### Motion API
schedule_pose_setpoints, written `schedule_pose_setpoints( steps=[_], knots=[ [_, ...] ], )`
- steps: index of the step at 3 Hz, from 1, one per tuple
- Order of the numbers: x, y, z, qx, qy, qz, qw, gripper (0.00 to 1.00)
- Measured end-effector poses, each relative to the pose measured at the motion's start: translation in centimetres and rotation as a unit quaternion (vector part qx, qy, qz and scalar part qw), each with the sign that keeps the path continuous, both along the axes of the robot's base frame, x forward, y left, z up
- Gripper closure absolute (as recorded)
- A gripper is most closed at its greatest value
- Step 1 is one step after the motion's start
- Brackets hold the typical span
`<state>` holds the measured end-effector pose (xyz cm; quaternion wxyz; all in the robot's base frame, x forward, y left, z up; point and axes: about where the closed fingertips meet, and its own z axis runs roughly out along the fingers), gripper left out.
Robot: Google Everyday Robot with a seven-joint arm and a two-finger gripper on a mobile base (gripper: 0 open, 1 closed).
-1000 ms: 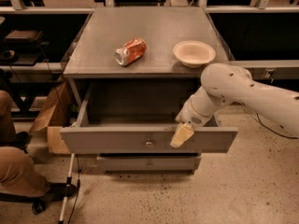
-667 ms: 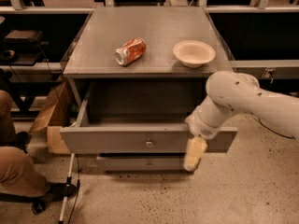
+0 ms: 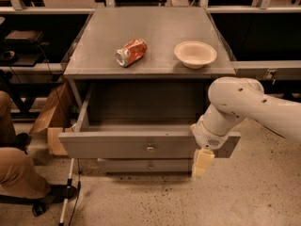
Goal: Open top drawer
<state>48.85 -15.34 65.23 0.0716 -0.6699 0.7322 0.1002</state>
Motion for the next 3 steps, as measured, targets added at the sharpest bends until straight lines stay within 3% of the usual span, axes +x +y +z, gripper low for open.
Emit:
schedule_pose_setpoints(
  steps=[1, 3],
  knots=[
    [-1.33, -0.01, 0.1, -0.018, 0.005, 0.023, 0.9996, 0.42],
    [-1.22, 0.2, 0.58, -0.023, 0.006, 0.032, 0.9992, 0.89]
  ],
)
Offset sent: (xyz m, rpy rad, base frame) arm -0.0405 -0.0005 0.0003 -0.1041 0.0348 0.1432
